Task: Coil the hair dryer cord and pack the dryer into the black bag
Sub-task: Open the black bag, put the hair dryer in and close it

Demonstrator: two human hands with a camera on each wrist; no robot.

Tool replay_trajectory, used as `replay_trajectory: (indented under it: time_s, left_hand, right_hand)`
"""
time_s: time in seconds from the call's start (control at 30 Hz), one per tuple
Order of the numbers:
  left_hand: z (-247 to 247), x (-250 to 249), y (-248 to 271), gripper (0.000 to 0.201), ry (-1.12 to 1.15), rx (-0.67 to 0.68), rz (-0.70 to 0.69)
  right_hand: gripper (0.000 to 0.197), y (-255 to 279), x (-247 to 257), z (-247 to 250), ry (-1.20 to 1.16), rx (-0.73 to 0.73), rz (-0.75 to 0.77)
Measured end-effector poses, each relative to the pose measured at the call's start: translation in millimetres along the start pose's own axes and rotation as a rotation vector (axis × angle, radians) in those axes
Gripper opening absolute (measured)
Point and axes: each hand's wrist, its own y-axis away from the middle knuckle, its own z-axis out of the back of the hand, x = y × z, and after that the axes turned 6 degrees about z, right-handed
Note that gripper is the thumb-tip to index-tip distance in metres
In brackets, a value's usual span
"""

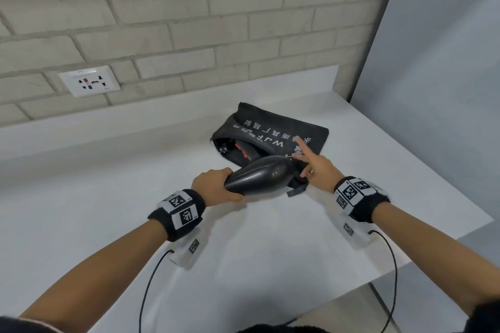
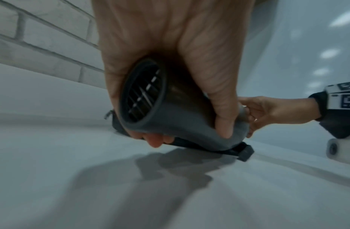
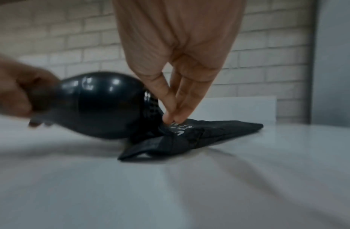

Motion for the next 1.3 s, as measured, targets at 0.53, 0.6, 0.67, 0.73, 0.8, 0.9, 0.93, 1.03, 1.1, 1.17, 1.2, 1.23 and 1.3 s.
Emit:
replay_trajectory:
  time_s: [0.53,0.6,0.67,0.73,0.8,0.9,0.93,1.03,1.1,1.17,1.2,1.23,1.3]
  left_hand:
    - [-22.8,-11.8,4.3,0.049,0.137,-0.011,0.078]
    - [-25.6,-10.8,5.9,0.043,0.203,0.036,0.077]
    - [-26.7,-12.1,6.9,0.036,0.251,0.083,0.071]
    - [-26.8,-17.2,5.7,0.037,0.263,0.111,0.06]
    - [-26.5,-24.6,2.0,0.043,0.268,0.123,0.055]
    - [-28.5,-35.8,-4.9,0.049,0.327,0.107,0.057]
    - [-30.5,-39.9,-5.8,0.049,0.354,0.096,0.062]
    - [-40.0,-55.6,-4.6,0.047,0.424,0.046,0.092]
    - [-44.2,-67.5,-7.0,0.046,0.495,0.017,0.132]
    - [-46.1,-78.3,-17.0,0.051,0.589,-0.017,0.17]
    - [-46.2,-83.9,-23.5,0.054,0.666,-0.043,0.186]
    - [-46.2,-89.3,-29.8,0.056,0.755,-0.062,0.193]
    - [-45.2,-101.1,-38.9,0.057,0.892,-0.05,0.173]
  right_hand:
    - [0.035,-21.3,-9.7,-19.9,-0.014,-0.105,-0.305]
    - [0.031,-19.5,-12.1,-15.5,-0.048,-0.213,-0.297]
    - [0.024,-17.6,-13.9,-11.2,-0.136,-0.305,-0.255]
    - [0.023,-15.9,-11.9,-10.1,-0.215,-0.358,-0.211]
    - [0.021,-14.8,-8.9,-11.1,-0.264,-0.419,-0.184]
    - [0.018,-11.5,-11.3,-10.2,-0.341,-0.474,-0.185]
    - [0.015,-10.6,-13.9,-9.3,-0.371,-0.47,-0.194]
    - [0.016,-7.5,-15.9,-6.7,-0.507,-0.449,-0.21]
    - [0.023,-6.7,-12.4,-7.2,-0.55,-0.433,-0.19]
    - [0.022,-6.9,-5.6,-7.8,-0.579,-0.378,-0.181]
    - [0.023,-7.8,-2.6,-7.7,-0.612,-0.358,-0.19]
    - [0.023,-9.2,-0.1,-7.1,-0.657,-0.337,-0.216]
    - [0.023,-12.3,3.4,-5.6,-0.777,-0.316,-0.305]
